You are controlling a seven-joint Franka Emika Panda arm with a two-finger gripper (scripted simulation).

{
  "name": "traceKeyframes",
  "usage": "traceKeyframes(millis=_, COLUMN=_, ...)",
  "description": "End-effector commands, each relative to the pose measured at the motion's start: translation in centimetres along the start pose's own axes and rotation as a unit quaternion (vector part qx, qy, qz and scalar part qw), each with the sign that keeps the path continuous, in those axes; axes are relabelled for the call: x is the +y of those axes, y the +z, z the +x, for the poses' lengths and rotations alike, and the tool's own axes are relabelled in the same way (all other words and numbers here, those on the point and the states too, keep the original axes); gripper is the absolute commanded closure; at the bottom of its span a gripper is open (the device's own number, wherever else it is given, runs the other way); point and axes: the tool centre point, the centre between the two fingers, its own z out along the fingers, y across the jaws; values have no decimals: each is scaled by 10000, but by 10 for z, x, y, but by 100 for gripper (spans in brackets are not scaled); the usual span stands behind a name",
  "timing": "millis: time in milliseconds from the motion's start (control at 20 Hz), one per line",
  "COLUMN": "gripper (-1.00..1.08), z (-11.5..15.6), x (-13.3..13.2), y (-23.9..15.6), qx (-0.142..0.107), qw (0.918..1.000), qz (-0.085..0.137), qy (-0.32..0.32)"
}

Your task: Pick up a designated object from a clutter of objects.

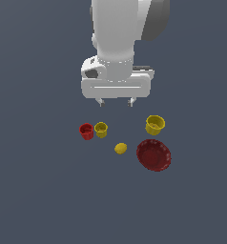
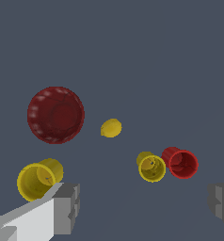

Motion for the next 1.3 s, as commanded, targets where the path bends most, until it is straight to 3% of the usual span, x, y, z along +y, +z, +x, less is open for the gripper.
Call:
traceKeyframes(millis=0, gripper=-92, z=0, x=0, y=0, qx=0, qw=10000, qz=0, qy=0)
traceKeyframes(millis=500, gripper=-92, z=2, x=36, y=5, qx=-55, qw=9996, qz=-63, qy=269)
traceKeyframes(millis=850, gripper=-92, z=6, x=33, y=15, qx=-51, qw=9995, qz=-67, qy=308)
traceKeyframes(millis=1250, gripper=-92, z=18, x=22, y=60, qx=-40, qw=9986, qz=-91, qy=527)
